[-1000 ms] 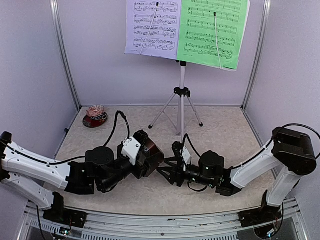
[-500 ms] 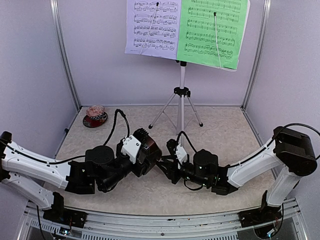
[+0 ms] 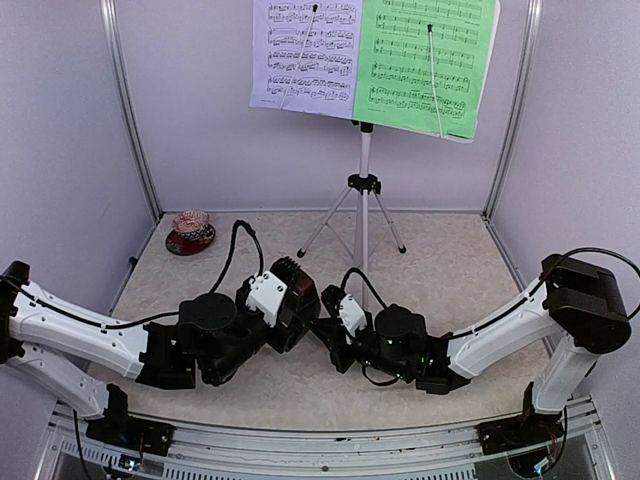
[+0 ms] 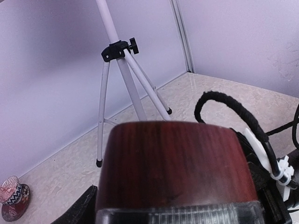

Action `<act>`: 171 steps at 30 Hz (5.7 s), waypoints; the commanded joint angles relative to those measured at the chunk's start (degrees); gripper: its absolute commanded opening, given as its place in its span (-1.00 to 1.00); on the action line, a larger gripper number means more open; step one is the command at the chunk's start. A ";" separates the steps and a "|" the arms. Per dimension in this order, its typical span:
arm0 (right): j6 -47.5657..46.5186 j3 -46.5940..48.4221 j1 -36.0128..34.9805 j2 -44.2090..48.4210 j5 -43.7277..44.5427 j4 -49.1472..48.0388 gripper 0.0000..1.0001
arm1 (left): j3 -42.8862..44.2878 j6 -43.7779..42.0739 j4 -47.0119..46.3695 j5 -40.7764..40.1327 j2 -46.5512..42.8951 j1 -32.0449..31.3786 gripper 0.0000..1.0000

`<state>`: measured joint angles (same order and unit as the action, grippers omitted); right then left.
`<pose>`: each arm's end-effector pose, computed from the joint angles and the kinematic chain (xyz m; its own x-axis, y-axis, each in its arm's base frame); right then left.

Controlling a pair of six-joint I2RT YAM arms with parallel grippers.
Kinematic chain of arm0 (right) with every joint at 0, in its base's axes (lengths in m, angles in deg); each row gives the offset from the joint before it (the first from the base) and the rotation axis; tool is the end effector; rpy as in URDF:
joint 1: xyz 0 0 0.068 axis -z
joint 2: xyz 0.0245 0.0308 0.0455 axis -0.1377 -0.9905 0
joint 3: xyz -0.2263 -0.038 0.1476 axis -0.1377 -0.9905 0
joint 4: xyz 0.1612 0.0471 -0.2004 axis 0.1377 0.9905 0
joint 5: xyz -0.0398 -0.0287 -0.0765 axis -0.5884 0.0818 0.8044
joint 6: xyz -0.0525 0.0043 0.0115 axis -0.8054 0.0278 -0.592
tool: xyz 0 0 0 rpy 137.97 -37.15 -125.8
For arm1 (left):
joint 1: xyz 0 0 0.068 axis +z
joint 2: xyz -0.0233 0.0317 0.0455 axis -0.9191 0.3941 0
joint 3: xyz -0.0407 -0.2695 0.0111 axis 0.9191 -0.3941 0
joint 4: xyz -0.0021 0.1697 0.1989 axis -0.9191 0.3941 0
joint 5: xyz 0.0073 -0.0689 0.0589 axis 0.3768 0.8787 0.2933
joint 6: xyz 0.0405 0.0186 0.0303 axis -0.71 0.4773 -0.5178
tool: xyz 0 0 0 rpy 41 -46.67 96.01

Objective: Set up the instrument practice props

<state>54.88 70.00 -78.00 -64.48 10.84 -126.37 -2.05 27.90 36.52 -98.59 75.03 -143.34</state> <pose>0.1237 0.3133 0.1680 -0.2079 -0.0883 -0.9742 -0.7917 0.6001 0.1146 0.0907 -0.2777 0.2530 0.0770 0.2545 -0.9640 0.5723 0.7804 0.2517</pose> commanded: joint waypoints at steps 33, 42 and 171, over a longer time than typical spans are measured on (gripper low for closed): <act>20.82 -9.02 9.48 1.88 -10.29 -20.94 -1.00 | -9.69 -3.42 -22.44 7.58 0.94 -4.96 -0.58; 19.14 -6.77 9.96 0.38 -13.31 -17.23 -1.00 | -6.03 -2.06 -18.09 4.41 3.12 -3.48 -0.59; 19.23 8.28 19.66 4.05 -27.50 29.87 0.00 | -8.77 8.92 -20.57 25.87 9.35 10.58 -0.59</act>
<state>76.01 81.92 -59.46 -56.76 -21.16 -105.36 -10.07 39.15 16.83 -74.35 83.19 -131.45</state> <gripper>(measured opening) 0.505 0.425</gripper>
